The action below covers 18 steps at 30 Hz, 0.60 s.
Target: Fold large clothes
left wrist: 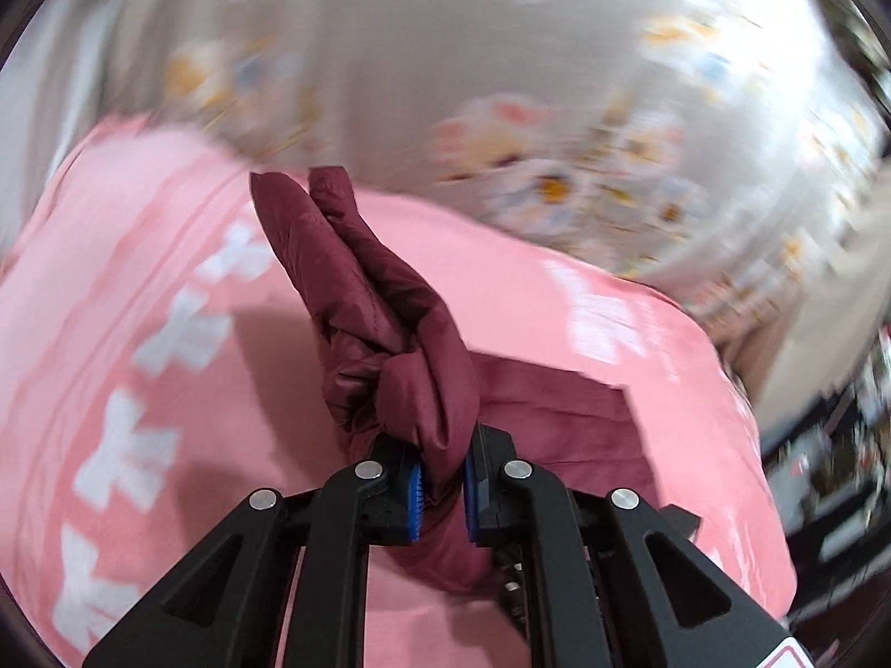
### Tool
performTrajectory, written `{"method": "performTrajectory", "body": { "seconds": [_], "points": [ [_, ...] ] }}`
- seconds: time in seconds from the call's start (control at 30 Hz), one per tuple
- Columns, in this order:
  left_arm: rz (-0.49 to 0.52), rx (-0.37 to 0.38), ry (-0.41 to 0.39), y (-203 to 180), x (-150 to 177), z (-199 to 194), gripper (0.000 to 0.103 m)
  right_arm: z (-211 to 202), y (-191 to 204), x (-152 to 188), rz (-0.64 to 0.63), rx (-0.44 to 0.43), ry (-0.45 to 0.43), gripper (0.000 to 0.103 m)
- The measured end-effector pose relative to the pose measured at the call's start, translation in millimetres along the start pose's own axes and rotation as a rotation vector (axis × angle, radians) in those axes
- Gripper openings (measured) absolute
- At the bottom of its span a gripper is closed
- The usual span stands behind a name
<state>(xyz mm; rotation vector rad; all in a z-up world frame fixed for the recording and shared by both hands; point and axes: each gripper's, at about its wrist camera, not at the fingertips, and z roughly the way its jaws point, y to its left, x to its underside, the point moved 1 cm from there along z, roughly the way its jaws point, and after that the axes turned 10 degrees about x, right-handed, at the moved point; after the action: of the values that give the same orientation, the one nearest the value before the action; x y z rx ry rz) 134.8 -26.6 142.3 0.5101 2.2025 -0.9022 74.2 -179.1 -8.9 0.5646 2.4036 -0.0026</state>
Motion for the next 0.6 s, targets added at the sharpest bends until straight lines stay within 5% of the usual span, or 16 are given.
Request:
{"method": "performTrajectory", "body": {
  "seconds": [0.2,0.37,0.6],
  "points": [
    [0.16,0.073,0.091,-89.0,2.6,44.3,0.008,-22.8,-69.4,10.2,0.118,0.068,0.016,0.021],
    [0.263,0.044,0.24,-144.2,35.5,115.8,0.008,-63.5,-113.4,28.3,0.173,0.151,-0.022,0.021],
    [0.227,-0.003,0.479,-158.0,92.3,185.3,0.022,-123.7,-156.0,28.1,0.225,0.286,-0.113,0.022]
  ]
}}
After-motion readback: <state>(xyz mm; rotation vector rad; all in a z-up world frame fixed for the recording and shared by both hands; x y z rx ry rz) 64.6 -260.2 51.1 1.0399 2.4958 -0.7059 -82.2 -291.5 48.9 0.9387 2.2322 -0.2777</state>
